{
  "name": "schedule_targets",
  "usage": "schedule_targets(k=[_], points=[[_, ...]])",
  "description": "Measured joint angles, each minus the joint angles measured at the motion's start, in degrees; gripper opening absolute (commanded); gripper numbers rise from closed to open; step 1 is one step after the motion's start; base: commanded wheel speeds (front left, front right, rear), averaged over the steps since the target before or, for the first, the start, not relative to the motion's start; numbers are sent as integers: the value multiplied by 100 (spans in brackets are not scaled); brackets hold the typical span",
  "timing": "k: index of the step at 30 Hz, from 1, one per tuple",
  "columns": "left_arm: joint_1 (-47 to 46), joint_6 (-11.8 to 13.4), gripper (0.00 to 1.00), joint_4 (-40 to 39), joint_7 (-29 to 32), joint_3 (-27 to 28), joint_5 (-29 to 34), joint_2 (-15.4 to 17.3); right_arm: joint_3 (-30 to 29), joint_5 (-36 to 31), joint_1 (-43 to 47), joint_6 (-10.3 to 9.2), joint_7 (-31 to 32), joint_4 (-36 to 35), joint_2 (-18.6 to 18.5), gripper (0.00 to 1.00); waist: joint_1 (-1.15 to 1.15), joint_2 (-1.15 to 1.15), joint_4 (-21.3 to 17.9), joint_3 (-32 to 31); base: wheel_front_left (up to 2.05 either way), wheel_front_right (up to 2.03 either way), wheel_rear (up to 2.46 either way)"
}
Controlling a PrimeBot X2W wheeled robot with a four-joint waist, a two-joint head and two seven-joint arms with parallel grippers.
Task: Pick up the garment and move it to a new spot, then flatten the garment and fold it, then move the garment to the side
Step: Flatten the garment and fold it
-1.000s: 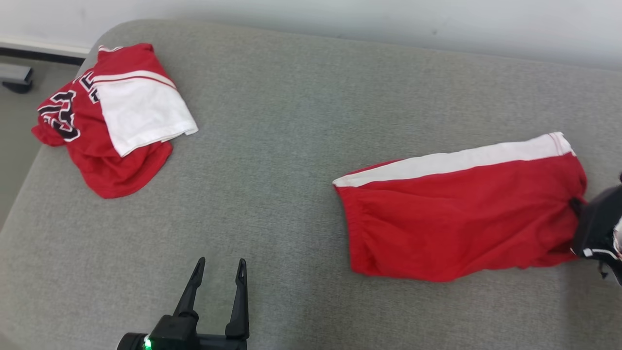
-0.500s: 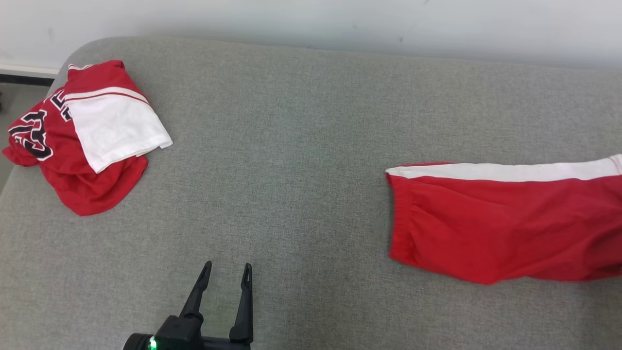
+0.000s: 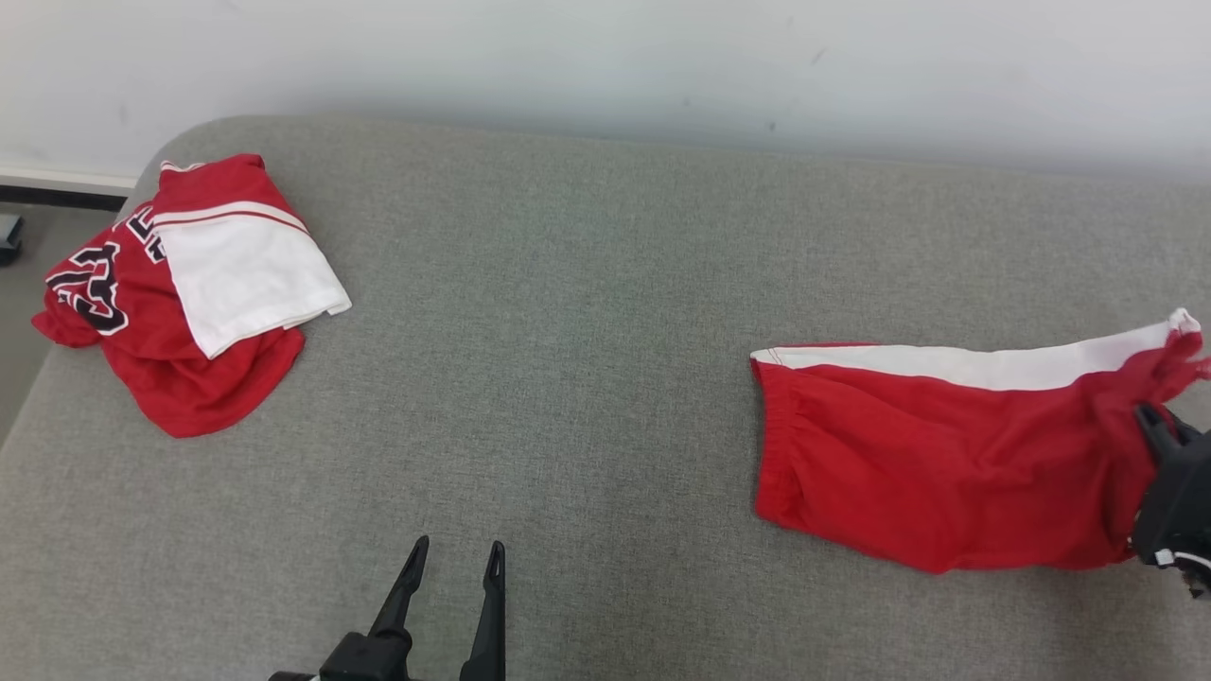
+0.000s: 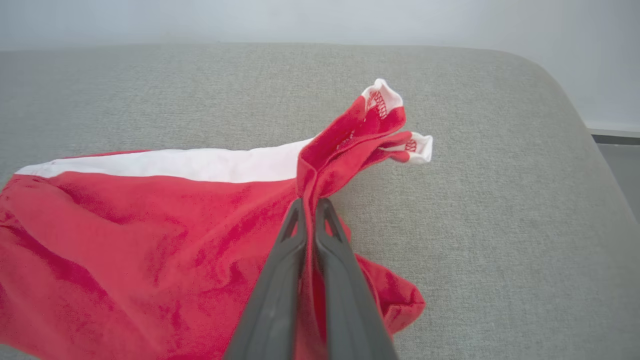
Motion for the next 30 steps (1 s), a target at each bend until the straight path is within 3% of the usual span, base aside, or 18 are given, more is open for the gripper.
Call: schedule_targets(k=[5, 10, 18, 30], points=[[18, 2, 100, 44, 0, 8, -31, -13, 541, 87, 36, 0, 274, -516, 127, 0, 0, 0, 21, -125, 0, 0, 0], [13, 3, 100, 57, 0, 19, -64, -19, 1189, 172, -241, 0, 391, -525, 261, 0, 0, 0, 35, -125, 0, 0, 0], [1, -20, 100, 86, 0, -23, -87, -34, 2196, 332, -897, 0, 226, 304, 404, 0, 0, 0, 113, -31, 0, 0, 0], [-48, 10, 100, 113, 0, -54, -185, -36, 3062, 589, -1316, -1, -127, 1179, 511, 0, 1, 0, 362, 47, 0, 0, 0]])
